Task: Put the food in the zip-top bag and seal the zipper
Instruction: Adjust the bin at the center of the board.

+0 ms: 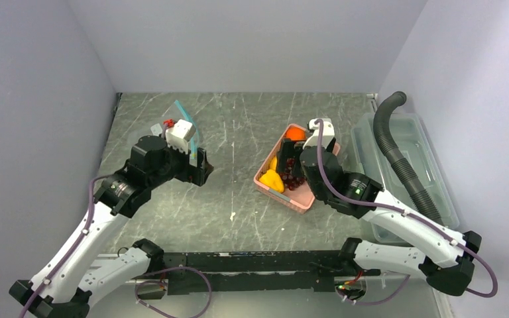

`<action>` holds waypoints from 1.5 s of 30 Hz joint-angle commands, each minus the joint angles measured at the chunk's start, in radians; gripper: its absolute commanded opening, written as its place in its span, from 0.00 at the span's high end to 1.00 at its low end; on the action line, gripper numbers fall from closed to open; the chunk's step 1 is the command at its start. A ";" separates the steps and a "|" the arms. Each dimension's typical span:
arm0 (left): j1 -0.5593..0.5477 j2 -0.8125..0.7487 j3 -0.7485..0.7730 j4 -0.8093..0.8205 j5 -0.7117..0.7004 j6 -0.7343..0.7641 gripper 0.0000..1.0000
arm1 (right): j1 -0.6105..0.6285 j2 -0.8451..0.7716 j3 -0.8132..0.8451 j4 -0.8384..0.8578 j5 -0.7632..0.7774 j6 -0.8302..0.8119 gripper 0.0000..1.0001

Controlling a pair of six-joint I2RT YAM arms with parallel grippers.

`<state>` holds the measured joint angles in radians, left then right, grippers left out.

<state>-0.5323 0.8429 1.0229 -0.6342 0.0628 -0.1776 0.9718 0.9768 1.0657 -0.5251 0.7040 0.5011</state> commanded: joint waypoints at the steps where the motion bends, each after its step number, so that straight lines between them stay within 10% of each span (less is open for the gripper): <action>1: -0.001 0.014 0.013 0.004 -0.047 0.007 0.01 | 0.002 0.034 0.043 0.004 0.006 -0.008 0.00; 22: -0.001 0.027 0.026 -0.035 -0.110 -0.009 0.01 | 0.002 0.319 0.208 -0.084 -0.049 -0.007 0.01; 45: -0.001 -0.054 0.018 -0.029 -0.137 -0.014 0.01 | -0.126 0.660 0.386 -0.141 -0.108 0.195 0.34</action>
<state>-0.5323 0.7975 1.0229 -0.6781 -0.0616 -0.1795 0.8856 1.5982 1.3983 -0.6434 0.6067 0.6479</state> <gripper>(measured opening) 0.989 0.684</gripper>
